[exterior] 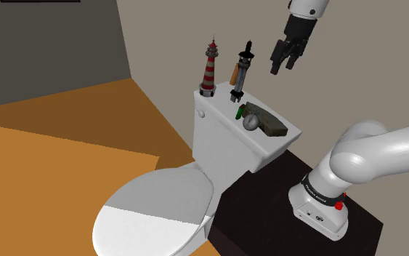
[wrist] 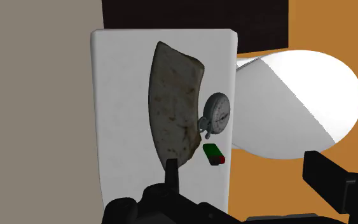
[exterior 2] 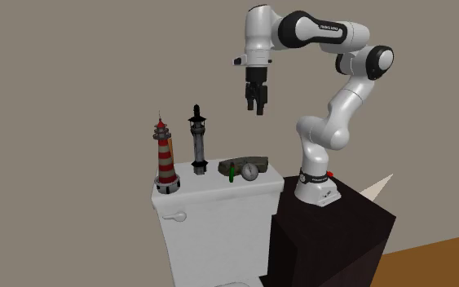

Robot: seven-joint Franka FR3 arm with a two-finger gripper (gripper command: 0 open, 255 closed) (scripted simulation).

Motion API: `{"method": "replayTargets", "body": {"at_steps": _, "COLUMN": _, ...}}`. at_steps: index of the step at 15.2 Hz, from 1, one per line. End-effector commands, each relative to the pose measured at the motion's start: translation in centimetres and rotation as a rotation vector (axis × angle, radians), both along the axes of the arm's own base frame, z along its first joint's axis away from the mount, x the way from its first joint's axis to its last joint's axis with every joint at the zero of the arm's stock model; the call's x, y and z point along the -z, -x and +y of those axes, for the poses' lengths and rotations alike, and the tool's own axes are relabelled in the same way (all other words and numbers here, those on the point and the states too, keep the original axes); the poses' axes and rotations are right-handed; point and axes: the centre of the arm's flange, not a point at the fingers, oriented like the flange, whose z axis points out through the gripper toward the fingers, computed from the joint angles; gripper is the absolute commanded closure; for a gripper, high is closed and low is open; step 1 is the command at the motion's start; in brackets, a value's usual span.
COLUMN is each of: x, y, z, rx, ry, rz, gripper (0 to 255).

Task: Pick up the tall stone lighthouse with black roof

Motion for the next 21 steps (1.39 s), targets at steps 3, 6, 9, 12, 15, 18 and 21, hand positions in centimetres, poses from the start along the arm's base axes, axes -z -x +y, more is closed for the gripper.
{"method": "replayTargets", "body": {"at_steps": 3, "x": 0.4, "y": -2.0, "z": -0.9, "rx": 0.026, "ry": -0.009, "rz": -0.029, "gripper": 0}}
{"method": "replayTargets", "body": {"at_steps": 6, "x": 0.9, "y": -5.1, "z": -2.4, "rx": 0.065, "ry": -0.021, "rz": -0.071, "gripper": 0}}
{"method": "replayTargets", "body": {"at_steps": 9, "x": 1.3, "y": -8.0, "z": -4.0, "rx": 0.104, "ry": -0.034, "rz": -0.114, "gripper": 0}}
{"method": "replayTargets", "body": {"at_steps": 12, "x": 1.5, "y": -11.0, "z": -5.7, "rx": 0.143, "ry": -0.047, "rz": -0.157, "gripper": 0}}
{"method": "replayTargets", "body": {"at_steps": 15, "x": 1.7, "y": -13.8, "z": -7.5, "rx": 0.181, "ry": -0.06, "rz": -0.2, "gripper": 0}}
{"method": "replayTargets", "body": {"at_steps": 18, "x": 1.8, "y": -15.8, "z": -8.9, "rx": 0.209, "ry": -0.069, "rz": -0.23, "gripper": 0}}
{"method": "replayTargets", "body": {"at_steps": 21, "x": 3.4, "y": -15.8, "z": -8.9, "rx": 0.209, "ry": -0.069, "rz": -0.23, "gripper": 0}}
